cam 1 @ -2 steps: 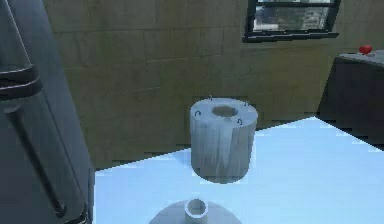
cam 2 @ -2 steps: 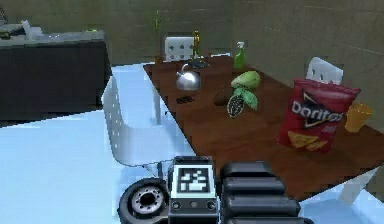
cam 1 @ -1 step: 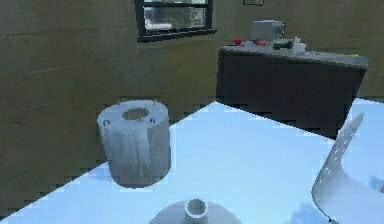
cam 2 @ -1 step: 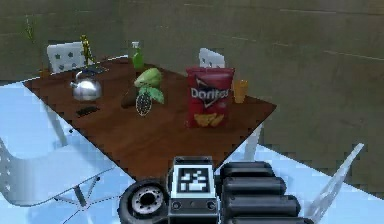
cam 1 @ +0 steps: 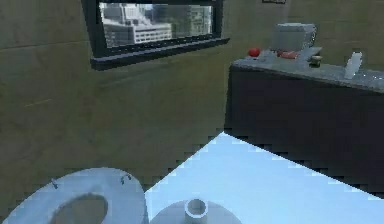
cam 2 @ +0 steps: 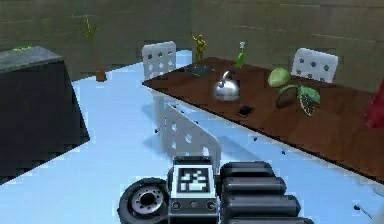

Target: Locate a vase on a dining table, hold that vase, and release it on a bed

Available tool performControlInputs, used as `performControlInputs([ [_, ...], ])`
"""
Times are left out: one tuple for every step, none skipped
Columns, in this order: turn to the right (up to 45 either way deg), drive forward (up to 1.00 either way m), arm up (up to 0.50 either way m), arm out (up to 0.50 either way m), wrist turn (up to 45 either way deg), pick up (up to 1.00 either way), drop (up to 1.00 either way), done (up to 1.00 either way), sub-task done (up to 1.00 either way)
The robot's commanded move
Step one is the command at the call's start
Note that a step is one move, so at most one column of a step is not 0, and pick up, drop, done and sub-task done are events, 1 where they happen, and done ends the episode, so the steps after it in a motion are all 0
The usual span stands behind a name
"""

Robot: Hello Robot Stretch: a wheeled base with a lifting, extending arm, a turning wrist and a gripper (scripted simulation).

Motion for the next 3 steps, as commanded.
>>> performControlInputs([
  [-6.0, 0.0, 0.0, 0.0, 0.0, 0.0, 0.0, 0.0, 0.0],
  [0.0, 0.05, 0.0, 0.0, 0.0, 0.0, 0.0, 0.0, 0.0],
  [45.0, 0.0, 0.0, 0.0, 0.0, 0.0, 0.0, 0.0, 0.0],
])
